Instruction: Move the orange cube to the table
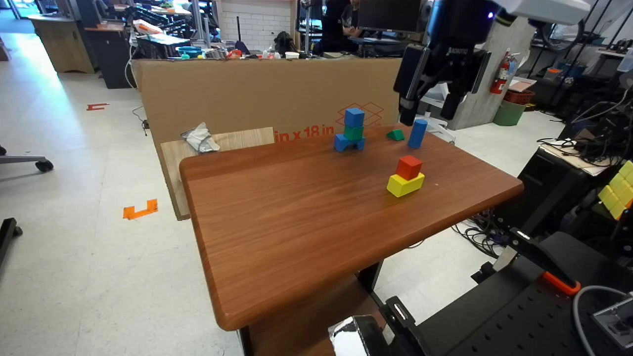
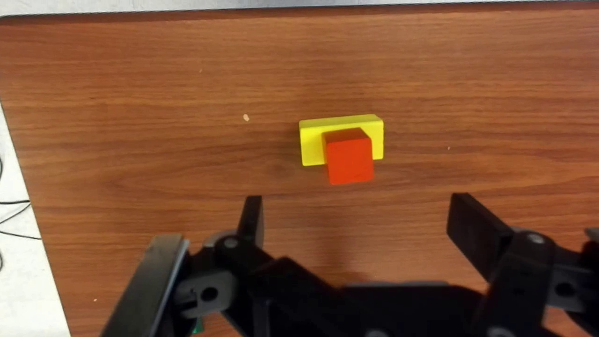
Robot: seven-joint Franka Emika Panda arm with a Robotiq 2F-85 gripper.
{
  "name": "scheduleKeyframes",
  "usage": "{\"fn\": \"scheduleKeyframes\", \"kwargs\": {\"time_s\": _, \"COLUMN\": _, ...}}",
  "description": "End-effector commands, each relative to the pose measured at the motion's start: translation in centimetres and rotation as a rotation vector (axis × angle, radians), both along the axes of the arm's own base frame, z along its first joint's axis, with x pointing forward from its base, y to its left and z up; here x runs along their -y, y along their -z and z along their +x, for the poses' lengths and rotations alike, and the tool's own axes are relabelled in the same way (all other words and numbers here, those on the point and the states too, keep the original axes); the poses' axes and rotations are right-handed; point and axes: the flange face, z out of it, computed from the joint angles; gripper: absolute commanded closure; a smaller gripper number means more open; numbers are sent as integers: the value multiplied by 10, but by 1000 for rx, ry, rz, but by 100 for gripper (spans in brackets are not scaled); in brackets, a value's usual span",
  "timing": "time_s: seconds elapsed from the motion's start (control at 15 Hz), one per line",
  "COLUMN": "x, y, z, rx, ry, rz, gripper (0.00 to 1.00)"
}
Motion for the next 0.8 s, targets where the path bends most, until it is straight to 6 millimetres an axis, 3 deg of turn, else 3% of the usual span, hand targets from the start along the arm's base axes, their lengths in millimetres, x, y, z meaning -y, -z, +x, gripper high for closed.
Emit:
{"fn": "scheduleKeyframes", "kwargs": {"time_s": 0.0, "x": 1, "y": 15, "z": 11, "rx": -5, "ry": -16, "rz": -2, "gripper": 0}}
{"fn": "scheduleKeyframes", "kwargs": {"time_s": 0.73, "x": -3, "y": 55, "z": 20, "rx": -72, "ry": -30, "rz": -11, "gripper": 0}}
